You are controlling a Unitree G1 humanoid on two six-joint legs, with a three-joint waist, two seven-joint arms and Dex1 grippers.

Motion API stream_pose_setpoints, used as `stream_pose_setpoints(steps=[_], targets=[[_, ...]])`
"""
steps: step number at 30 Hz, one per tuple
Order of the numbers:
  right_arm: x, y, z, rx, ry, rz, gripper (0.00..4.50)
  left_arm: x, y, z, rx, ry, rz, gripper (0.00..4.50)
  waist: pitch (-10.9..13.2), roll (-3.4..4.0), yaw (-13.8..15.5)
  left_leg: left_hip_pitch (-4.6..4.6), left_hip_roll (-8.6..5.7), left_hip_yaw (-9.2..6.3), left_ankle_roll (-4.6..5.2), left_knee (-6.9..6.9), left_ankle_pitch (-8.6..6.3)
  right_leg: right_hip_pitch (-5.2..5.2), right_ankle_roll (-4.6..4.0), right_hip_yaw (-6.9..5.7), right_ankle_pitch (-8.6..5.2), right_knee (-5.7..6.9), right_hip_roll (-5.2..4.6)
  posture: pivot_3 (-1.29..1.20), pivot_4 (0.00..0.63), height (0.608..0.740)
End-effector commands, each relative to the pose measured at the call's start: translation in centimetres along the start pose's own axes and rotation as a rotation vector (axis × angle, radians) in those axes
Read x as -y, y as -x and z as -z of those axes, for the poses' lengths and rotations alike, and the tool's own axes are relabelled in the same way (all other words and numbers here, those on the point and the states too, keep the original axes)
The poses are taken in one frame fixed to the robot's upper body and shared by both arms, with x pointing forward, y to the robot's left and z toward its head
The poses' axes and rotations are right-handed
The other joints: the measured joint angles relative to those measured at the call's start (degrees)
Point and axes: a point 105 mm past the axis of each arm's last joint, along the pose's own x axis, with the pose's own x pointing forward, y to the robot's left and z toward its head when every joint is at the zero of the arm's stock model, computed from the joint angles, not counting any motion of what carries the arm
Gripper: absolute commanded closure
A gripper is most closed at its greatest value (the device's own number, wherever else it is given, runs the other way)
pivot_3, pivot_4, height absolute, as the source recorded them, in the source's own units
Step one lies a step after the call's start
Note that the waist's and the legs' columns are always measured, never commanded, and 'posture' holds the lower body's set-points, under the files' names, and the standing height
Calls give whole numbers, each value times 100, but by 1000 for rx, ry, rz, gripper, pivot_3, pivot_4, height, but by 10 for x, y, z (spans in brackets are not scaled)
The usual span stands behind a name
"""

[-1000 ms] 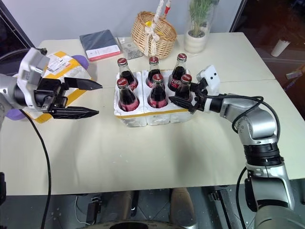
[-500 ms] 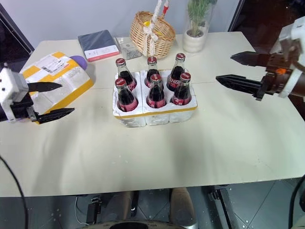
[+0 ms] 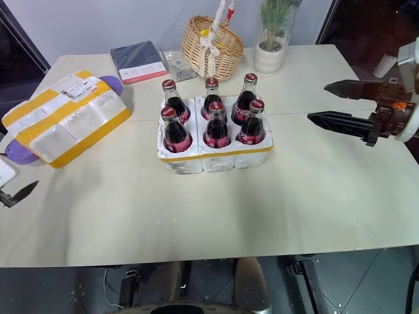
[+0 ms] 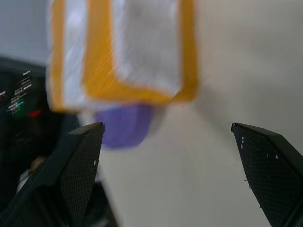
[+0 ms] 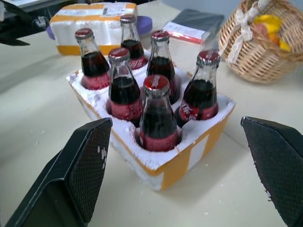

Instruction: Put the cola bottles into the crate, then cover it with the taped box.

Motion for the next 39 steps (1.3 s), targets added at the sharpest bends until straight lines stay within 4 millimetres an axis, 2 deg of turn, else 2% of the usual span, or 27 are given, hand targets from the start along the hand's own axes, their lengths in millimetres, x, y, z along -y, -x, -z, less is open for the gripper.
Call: stream_pose_setpoints(steps=[1,6,12,15,25,31,35,38,39], targets=[[-5,2,-14,38,48,-8,27,-7,-14,11,-41,-42,-126,0,-1,1,12,0,0,0,0,-1,0,0,1,0,0,0,0,0,150,740],[-8,4,-15,42,46,-4,27,-11,-43,19,-59,-91,-209,0,-1,0,32,-1,0,0,0,0,0,-1,21,-1,11,3,0,0,150,740],[-13,9,-15,40,51,15,27,-16,-64,27,-95,-119,-253,0,-2,-1,82,0,-1,0,0,-2,0,-5,22,-1,13,6,0,0,150,740],[-22,11,-20,34,66,-14,27,-13,-77,29,-103,-120,-246,0,-2,0,118,1,-1,0,0,-1,0,-4,23,-1,13,8,0,0,150,740],[-55,12,-25,14,86,-149,27,1,-116,16,-71,-145,-218,0,-7,-8,134,0,-3,-2,0,4,1,0,25,-3,14,10,0,0,150,740],[-55,7,-24,22,85,-145,27,4,-125,15,-76,-152,-213,0,-7,-8,130,1,-3,-1,0,6,1,0,27,-2,15,12,0,0,150,740],[-49,8,-25,30,86,-120,0,-1,-126,20,-101,-133,-230,1846,-8,-9,130,1,-3,-2,0,6,1,0,27,-3,15,15,0,0,150,740],[-45,9,-24,28,92,-98,0,-6,-126,21,-110,-128,-250,3403,-10,-6,132,4,-3,-1,0,7,1,1,27,-3,15,18,0,0,150,740],[-44,9,-24,27,94,-94,0,-7,-126,21,-112,-128,-253,3743,-11,-4,134,6,-3,-1,0,7,1,3,27,-2,15,18,0,0,150,740]])
